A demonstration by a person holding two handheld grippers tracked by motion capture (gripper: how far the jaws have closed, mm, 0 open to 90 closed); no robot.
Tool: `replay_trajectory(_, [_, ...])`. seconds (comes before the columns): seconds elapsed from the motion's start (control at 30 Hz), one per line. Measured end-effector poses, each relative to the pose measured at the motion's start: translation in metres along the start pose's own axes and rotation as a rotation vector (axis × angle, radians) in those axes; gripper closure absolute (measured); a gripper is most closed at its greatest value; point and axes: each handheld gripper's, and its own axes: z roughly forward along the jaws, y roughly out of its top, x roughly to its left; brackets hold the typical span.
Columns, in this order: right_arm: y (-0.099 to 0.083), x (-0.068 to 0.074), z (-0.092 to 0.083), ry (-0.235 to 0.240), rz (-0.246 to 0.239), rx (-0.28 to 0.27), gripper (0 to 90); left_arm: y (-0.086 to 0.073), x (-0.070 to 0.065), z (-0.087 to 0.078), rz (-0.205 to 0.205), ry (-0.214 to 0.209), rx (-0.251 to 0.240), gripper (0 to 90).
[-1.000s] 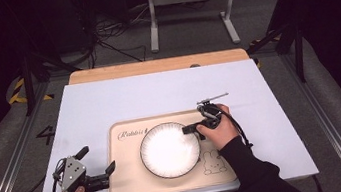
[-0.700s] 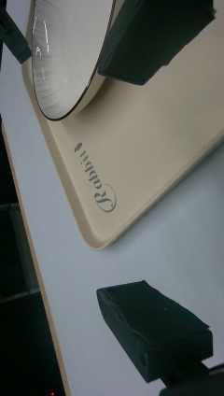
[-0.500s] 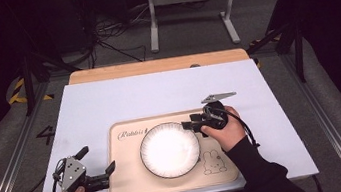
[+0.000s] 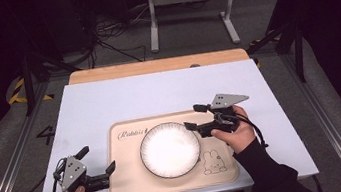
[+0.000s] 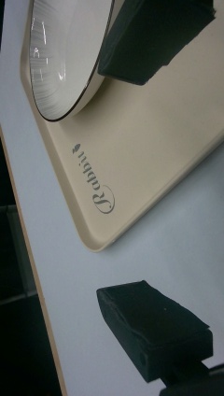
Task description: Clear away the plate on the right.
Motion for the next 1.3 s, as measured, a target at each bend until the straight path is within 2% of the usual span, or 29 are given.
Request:
replay_trajectory(0.1, [0.0, 0.001, -0.002, 0.016, -0.034, -0.012, 19.0, 0.0, 0.0, 0.0, 0.001, -0.001, 0.001, 0.2])
replay_trajectory(0.2, [-0.002, 0.001, -0.006, 0.028, -0.014, 0.009, 14.9, 0.0, 0.0, 0.0, 0.002, 0.0, 0.001, 0.2])
replay_trajectory(0.33, [-0.004, 0.0, -0.012, 0.03, -0.062, -0.03, 9.5, 0.0, 0.0, 0.0, 0.002, 0.0, 0.001, 0.2])
replay_trajectory(0.37, [-0.004, 0.0, -0.012, 0.03, -0.062, -0.03, 9.5, 0.0, 0.0, 0.0, 0.002, 0.0, 0.001, 0.2])
replay_trajectory(0.43, [-0.005, -0.001, -0.015, 0.039, -0.094, -0.038, 5.6, 0.0, 0.0, 0.0, 0.002, 0.0, 0.001, 0.2])
replay_trajectory(0.5, [-0.007, -0.002, -0.022, 0.025, -0.127, -0.063, 5.6, 0.0, 0.0, 0.0, 0.001, 0.0, 0.001, 0.2])
replay_trajectory(0.7, [-0.012, -0.006, -0.033, 0.002, -0.147, -0.1, 4.7, 0.0, 0.0, 0.0, 0.002, 0.001, 0.001, 0.2])
replay_trajectory(1.0, [-0.023, -0.015, -0.053, -0.057, -0.149, -0.148, 2.0, 0.0, 0.0, 0.0, 0.002, 0.001, 0.001, 0.2])
replay_trajectory(1.3, [-0.032, -0.023, -0.071, -0.095, -0.154, -0.156, 1.9, 0.0, 0.0, 0.0, 0.002, 0.002, 0.0, 0.2])
